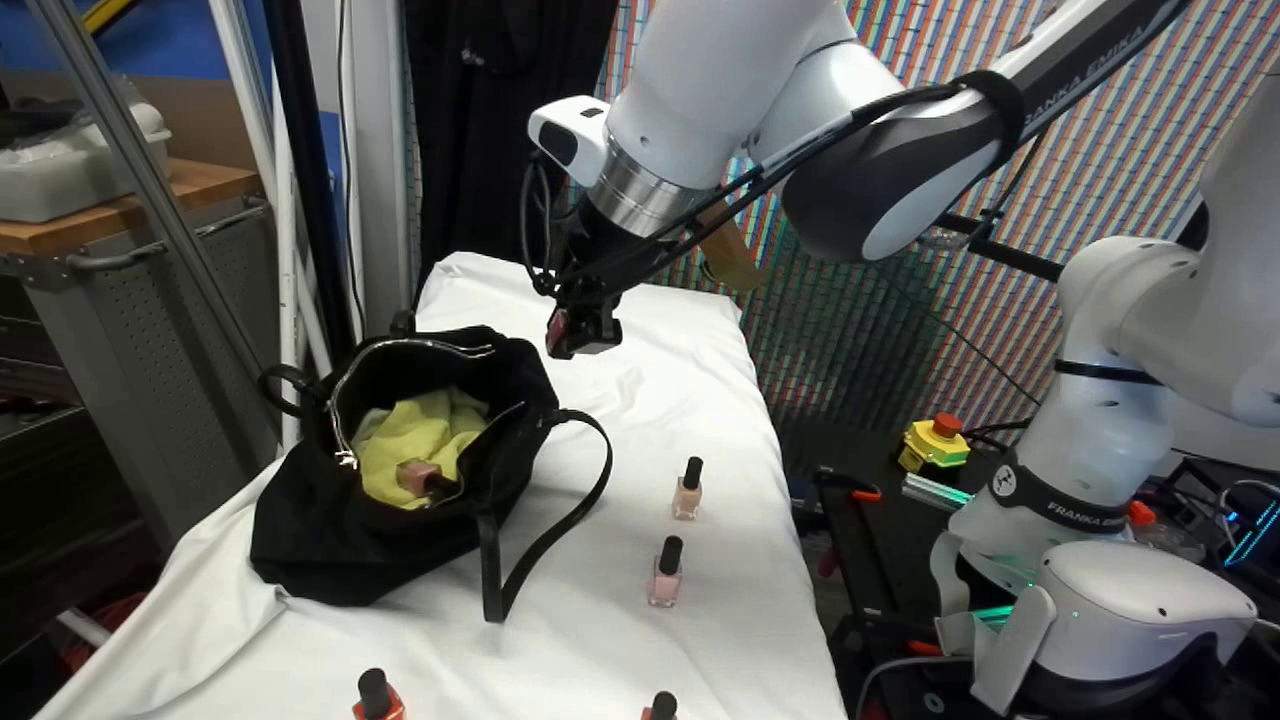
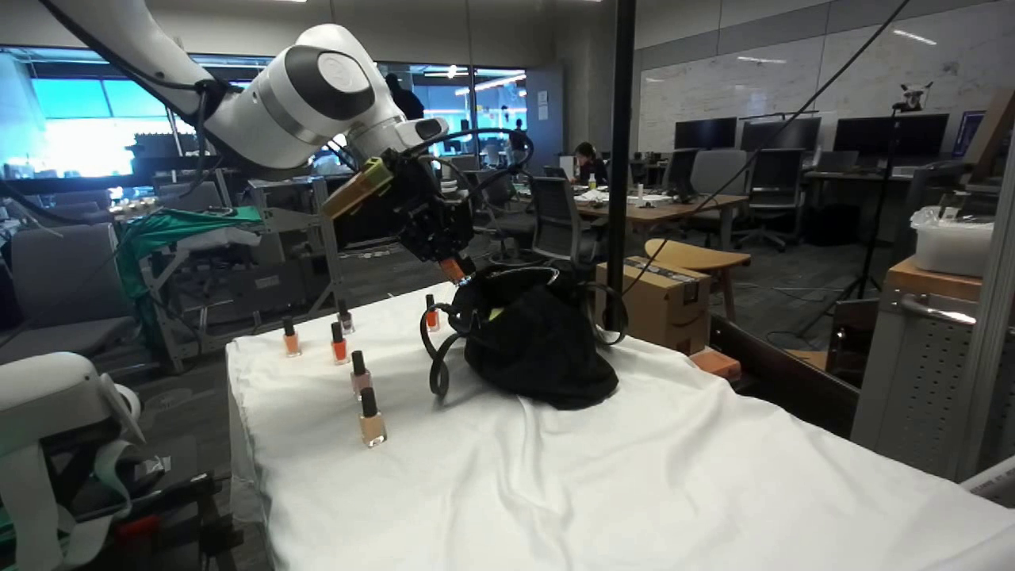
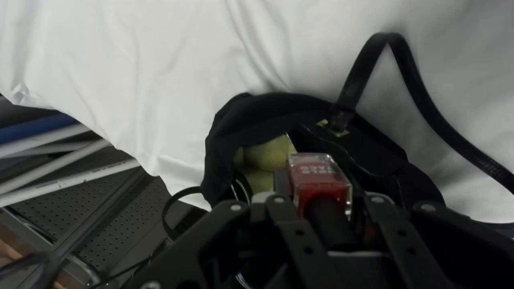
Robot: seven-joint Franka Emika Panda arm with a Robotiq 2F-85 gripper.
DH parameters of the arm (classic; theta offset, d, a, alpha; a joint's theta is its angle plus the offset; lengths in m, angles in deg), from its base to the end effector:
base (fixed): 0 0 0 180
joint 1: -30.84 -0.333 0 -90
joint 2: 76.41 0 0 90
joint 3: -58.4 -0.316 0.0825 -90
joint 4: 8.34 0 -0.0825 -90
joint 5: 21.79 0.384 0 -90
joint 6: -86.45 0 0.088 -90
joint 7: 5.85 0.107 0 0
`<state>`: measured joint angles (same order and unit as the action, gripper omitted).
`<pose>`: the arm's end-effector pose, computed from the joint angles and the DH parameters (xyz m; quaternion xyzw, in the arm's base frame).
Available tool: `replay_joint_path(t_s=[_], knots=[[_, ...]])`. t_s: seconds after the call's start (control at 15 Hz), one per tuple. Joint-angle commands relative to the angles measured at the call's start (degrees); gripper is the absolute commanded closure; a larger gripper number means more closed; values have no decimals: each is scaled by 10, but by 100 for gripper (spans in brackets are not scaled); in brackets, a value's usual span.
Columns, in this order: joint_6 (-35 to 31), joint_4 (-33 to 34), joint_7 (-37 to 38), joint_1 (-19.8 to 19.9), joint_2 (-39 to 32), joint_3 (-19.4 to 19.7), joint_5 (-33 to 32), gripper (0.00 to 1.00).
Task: Put all the nail polish in the black bag
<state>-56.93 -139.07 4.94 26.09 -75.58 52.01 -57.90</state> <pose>0.5242 0.1074 0.3825 0.9433 0.2283 0.1499 0.1885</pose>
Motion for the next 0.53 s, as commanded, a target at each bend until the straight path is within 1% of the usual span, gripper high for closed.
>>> replay_joint_path(t_s=[0.0,0.2,0.47], knots=[[-24,56,25,-10,-50,-3,-29,85],[-37,96,24,-21,-93,3,-33,85],[-43,152,8,-34,-151,11,-21,85]])
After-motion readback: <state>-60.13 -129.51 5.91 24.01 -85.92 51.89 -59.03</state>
